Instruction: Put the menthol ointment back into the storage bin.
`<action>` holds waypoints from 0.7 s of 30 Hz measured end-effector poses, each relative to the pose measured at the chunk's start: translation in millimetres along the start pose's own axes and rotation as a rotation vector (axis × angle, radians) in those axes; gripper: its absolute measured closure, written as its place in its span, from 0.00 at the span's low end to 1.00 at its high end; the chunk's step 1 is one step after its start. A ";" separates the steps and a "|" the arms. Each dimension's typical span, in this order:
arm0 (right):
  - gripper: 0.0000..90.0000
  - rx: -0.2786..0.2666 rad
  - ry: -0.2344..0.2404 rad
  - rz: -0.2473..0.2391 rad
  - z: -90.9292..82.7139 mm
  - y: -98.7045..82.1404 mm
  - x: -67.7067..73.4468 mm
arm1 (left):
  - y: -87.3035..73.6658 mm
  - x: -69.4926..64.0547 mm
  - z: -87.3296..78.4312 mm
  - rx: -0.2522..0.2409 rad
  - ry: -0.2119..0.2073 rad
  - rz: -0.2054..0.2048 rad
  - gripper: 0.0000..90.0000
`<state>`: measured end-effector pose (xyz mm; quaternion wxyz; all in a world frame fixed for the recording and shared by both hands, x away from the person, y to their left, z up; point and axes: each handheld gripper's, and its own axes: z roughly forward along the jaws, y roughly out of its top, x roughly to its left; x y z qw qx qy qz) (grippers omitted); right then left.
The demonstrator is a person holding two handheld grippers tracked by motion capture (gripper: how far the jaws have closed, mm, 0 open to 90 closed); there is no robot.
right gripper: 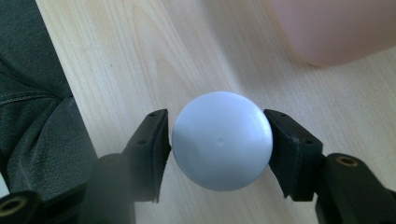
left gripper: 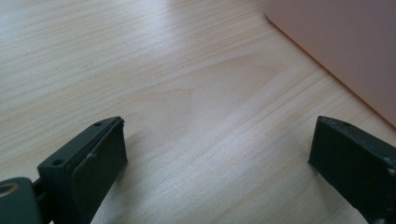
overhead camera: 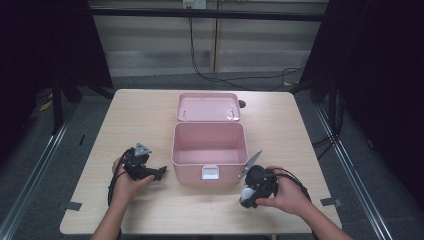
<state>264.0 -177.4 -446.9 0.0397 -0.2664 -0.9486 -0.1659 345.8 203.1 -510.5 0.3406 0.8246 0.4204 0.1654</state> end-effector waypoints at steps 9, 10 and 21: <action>0.53 0.018 -0.001 -0.008 4.3 1.0 0.7 | 0.0 0.0 0.0 0.000 0.000 0.000 0.04; 0.54 0.018 -0.003 -0.002 4.5 1.1 1.2 | 0.0 0.0 0.0 0.000 0.000 0.000 0.04; 0.56 0.035 -0.026 -0.028 4.5 3.1 2.4 | 0.1 -0.1 0.3 -0.001 -0.004 -0.001 0.03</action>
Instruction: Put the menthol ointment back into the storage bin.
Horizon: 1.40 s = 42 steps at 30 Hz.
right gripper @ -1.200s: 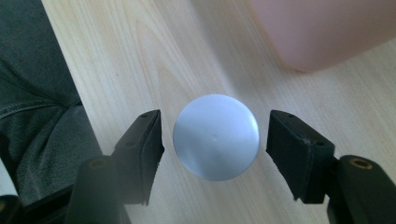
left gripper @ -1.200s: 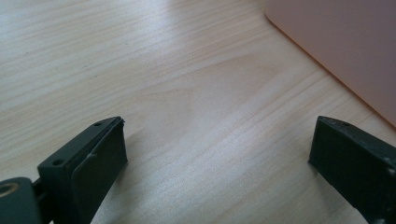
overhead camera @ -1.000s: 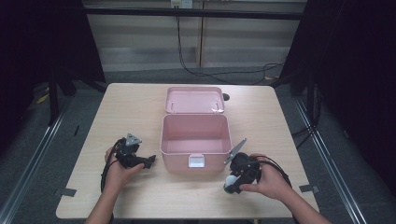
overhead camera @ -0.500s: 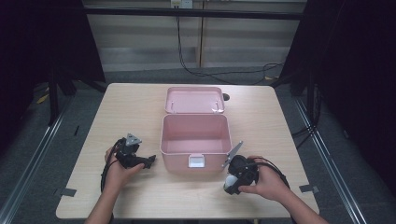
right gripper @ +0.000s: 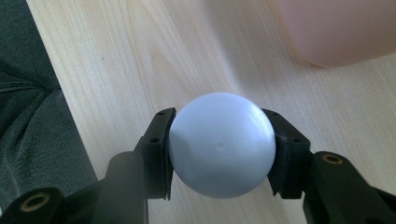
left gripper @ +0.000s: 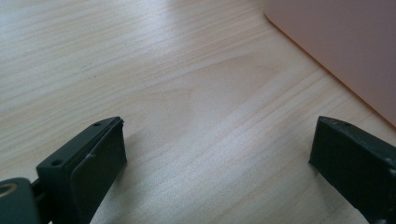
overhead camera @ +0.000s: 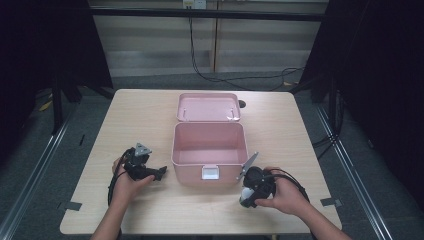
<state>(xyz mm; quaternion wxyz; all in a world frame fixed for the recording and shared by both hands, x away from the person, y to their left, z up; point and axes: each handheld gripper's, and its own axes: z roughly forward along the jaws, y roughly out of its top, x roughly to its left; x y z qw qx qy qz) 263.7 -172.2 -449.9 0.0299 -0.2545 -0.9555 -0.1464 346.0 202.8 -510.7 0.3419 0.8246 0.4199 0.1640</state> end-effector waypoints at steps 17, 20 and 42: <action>0.56 0.019 -0.006 -0.015 -9.0 3.1 -0.8 | 0.0 -0.2 0.2 -0.001 0.000 0.000 0.03; 0.56 0.014 -0.005 -0.004 -12.9 2.6 -2.6 | 0.0 -0.2 0.2 -0.001 0.000 0.000 0.03; 0.56 0.018 0.004 0.013 -47.1 5.6 -7.9 | 0.0 -0.8 0.9 -0.001 -0.006 0.001 0.02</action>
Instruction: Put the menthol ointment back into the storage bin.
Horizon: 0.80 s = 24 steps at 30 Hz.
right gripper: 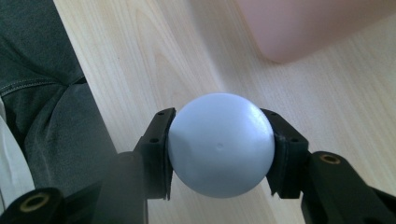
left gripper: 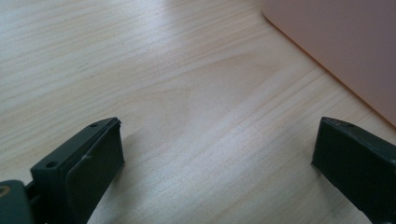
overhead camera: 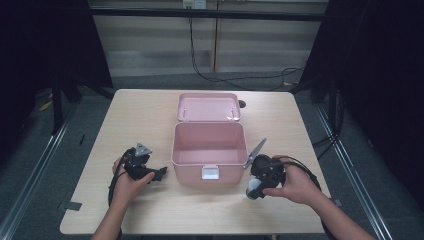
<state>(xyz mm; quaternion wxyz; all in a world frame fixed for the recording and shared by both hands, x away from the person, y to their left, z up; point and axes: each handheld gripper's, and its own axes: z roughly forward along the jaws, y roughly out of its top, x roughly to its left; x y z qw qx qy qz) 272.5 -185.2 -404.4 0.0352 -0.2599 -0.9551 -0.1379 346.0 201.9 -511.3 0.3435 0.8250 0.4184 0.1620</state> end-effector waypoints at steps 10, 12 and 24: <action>0.56 -0.002 -0.007 -0.002 -21.6 6.6 -4.1 | 0.2 0.5 -0.2 0.006 0.000 0.009 0.01; 0.56 -0.002 -0.012 0.002 -26.9 8.0 -5.1 | 0.2 0.5 -0.1 0.005 0.000 0.009 0.01; 0.56 -0.013 -0.016 0.009 -52.5 13.6 -11.4 | 0.2 0.5 -0.1 0.006 0.000 0.009 0.01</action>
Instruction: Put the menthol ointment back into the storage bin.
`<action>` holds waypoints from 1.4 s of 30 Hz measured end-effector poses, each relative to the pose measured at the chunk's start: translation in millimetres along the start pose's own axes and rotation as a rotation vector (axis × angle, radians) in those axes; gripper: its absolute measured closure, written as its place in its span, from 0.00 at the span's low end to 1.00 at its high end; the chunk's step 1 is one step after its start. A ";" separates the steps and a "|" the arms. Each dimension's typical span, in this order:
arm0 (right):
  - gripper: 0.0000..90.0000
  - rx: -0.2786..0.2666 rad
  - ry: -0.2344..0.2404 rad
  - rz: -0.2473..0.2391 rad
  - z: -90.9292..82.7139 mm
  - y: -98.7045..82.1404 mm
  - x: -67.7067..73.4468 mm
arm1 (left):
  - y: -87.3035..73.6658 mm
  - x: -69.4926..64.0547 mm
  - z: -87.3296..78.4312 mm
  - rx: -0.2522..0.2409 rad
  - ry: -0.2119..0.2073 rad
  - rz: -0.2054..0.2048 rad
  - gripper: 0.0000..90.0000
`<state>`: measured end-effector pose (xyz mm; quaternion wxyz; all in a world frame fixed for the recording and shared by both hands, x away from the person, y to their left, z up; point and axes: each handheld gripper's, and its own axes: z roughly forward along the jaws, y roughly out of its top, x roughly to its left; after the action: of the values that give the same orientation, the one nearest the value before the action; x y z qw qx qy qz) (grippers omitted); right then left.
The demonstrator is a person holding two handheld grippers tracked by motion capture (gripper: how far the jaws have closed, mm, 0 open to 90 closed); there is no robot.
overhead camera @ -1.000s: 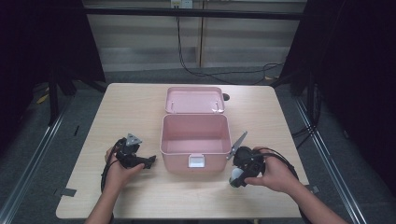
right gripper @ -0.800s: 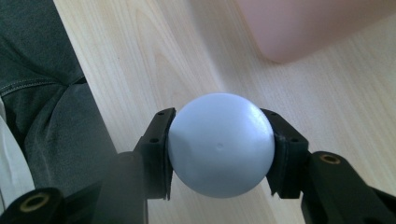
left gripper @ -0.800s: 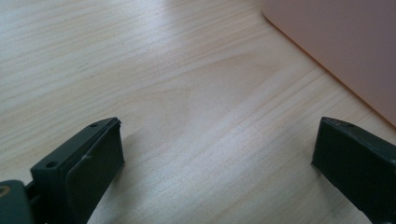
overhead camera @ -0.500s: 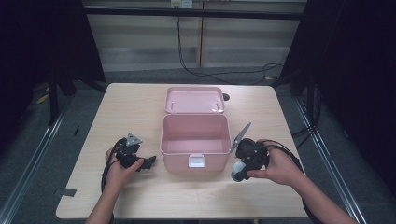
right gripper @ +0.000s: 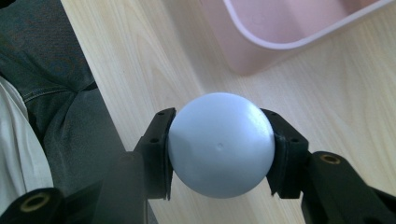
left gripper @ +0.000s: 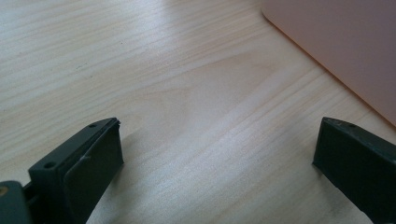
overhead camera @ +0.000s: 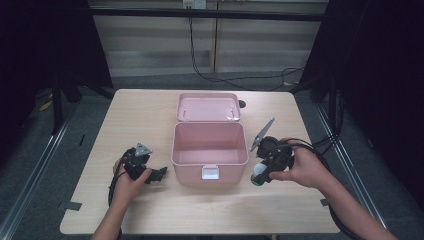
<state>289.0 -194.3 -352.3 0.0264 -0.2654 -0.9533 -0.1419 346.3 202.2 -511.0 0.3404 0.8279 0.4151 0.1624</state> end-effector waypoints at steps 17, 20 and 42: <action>0.56 0.017 -0.023 0.017 -28.6 13.1 -11.3 | 0.0 -0.1 0.1 0.000 0.001 -0.001 0.01; 0.56 0.039 -0.031 0.024 -30.3 16.5 -12.3 | 0.1 -0.1 0.0 0.001 0.000 -0.001 0.01; 0.56 0.035 -0.051 0.058 -44.4 47.4 -26.9 | 0.2 0.0 -0.1 0.003 -0.005 0.000 0.01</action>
<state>335.3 -181.5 -301.0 0.0108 -0.2961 -0.9478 -0.1175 346.4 202.1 -510.9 0.3400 0.8289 0.4145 0.1598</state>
